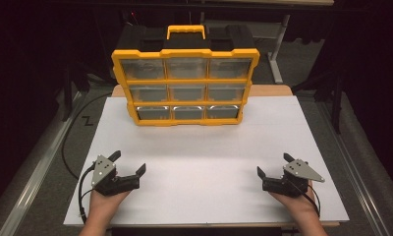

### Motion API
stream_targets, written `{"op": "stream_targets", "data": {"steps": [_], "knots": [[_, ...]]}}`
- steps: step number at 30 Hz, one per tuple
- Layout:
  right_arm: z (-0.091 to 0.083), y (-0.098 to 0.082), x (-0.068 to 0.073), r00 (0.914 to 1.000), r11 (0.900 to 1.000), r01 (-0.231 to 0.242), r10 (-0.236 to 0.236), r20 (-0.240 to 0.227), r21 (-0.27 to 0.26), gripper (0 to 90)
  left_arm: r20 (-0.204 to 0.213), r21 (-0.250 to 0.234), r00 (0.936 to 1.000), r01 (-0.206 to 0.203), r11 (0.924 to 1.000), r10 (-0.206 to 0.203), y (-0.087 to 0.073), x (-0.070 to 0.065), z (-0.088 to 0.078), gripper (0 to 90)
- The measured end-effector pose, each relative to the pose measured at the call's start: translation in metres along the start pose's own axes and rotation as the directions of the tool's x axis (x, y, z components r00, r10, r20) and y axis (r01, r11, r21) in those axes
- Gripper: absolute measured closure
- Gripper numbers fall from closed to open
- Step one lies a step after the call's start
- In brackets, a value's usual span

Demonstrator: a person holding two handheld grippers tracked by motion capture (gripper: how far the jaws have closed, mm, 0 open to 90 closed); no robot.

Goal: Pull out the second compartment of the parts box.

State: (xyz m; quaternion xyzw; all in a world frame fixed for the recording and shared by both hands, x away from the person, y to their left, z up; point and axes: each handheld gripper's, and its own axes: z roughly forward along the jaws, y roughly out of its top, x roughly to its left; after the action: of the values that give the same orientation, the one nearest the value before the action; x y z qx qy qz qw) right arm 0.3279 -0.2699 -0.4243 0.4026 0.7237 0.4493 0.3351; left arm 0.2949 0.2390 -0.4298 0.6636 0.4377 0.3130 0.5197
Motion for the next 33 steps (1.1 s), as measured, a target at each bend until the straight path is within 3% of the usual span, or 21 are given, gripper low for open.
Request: {"op": "stream_targets", "data": {"steps": [9, 17, 27, 33], "knots": [[0.000, 0.001, -0.006, 0.9990, 0.999, -0.040, 0.040, 0.020, -0.024, 0.6, -0.006, 0.014, 1.0000, 0.008, 0.9999, -0.008, -0.003, 0.000, 0.004, 0.5], [0.005, 0.003, -0.004, 0.9994, 0.999, -0.025, 0.026, 0.022, -0.023, 0.6, 0.016, 0.006, 0.9998, 0.013, 0.9999, -0.013, -0.002, 0.000, 0.004, 0.5], [0.020, 0.012, 0.005, 0.9996, 0.999, -0.022, 0.022, 0.015, -0.034, 0.7, 0.008, 0.016, 0.9999, 0.015, 0.9998, -0.015, -0.003, 0.001, 0.004, 0.5], [0.032, 0.022, 0.007, 0.9989, 0.998, -0.044, 0.044, 0.012, -0.043, 0.7, 0.007, 0.016, 1.0000, -0.003, 0.9999, 0.003, -0.002, 0.000, 0.004, 0.5]]}}
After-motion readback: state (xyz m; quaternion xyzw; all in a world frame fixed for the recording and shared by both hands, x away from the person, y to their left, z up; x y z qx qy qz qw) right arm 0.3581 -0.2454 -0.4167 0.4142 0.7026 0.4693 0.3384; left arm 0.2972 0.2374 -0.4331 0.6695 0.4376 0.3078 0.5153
